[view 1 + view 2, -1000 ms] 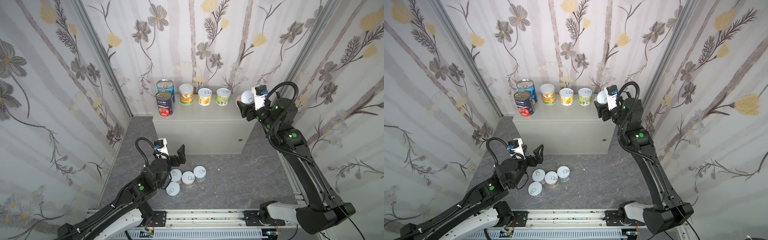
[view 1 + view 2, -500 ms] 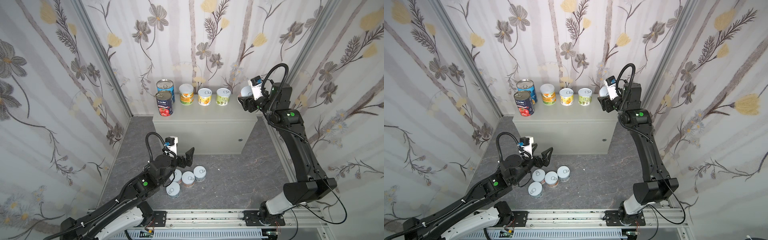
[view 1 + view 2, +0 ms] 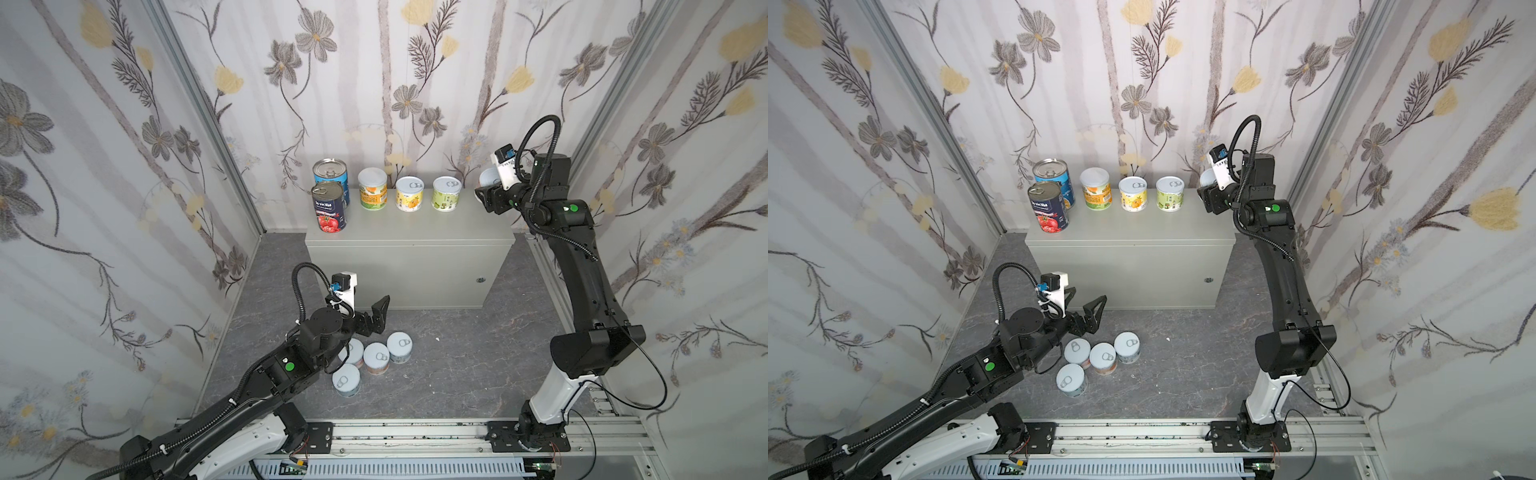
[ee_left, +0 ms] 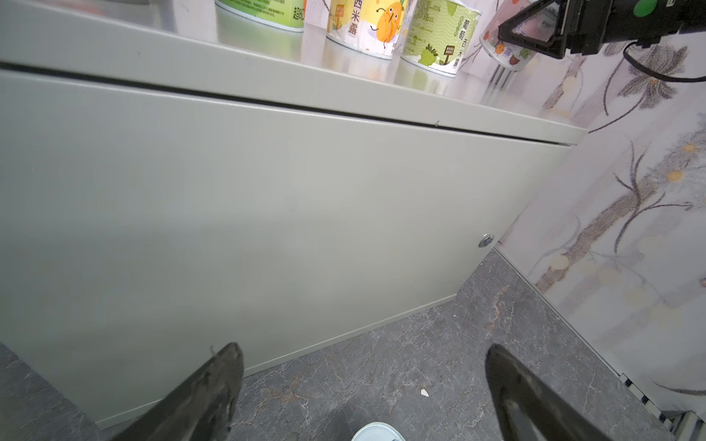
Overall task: Place and organize the canned foods onto the counter
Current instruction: 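Raise the pink can with the right gripper up to the cabinet top, then lower the pink can onto the cabinet top beside the green can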
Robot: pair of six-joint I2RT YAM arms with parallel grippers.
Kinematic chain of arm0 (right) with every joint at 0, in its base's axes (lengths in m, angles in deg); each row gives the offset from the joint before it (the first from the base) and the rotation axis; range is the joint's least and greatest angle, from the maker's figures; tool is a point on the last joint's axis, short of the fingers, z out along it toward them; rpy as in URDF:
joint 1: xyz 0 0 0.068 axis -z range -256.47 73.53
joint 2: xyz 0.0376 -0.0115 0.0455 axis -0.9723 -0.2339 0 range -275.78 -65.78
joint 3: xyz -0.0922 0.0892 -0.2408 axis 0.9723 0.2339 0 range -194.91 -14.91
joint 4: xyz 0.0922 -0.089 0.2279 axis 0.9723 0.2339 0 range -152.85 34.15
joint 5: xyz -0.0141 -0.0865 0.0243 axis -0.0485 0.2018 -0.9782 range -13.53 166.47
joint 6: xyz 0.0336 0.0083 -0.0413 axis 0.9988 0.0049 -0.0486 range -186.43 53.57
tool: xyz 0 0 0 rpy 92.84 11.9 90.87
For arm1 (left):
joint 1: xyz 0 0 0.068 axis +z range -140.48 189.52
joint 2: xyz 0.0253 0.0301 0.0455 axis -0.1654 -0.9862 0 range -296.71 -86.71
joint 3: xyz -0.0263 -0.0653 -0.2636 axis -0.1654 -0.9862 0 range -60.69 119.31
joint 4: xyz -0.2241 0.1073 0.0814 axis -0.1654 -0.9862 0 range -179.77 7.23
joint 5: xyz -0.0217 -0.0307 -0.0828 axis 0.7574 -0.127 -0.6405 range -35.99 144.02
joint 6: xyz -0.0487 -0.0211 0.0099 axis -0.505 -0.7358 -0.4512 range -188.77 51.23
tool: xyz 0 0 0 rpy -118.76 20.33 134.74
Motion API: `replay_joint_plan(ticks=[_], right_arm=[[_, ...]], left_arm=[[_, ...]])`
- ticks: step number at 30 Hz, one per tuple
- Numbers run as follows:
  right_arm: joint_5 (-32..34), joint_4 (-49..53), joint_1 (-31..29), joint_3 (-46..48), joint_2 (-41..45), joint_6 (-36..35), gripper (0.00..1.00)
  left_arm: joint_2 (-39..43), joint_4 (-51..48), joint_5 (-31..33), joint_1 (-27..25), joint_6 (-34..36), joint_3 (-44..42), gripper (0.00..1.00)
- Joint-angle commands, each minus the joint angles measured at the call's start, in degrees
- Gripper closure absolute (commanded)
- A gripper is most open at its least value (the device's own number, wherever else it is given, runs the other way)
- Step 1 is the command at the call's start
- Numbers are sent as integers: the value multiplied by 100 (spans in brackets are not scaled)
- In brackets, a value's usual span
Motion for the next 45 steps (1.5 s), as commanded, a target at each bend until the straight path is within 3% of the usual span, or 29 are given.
replay_joint_plan(ticks=[1, 45], right_arm=[[-279, -11, 8, -202, -173, -167, 33], [-540, 177, -19, -258, -339, -110, 19]], left_arm=[[58, -14, 104, 1, -95, 23, 0], [49, 62, 1, 0, -63, -143, 0]])
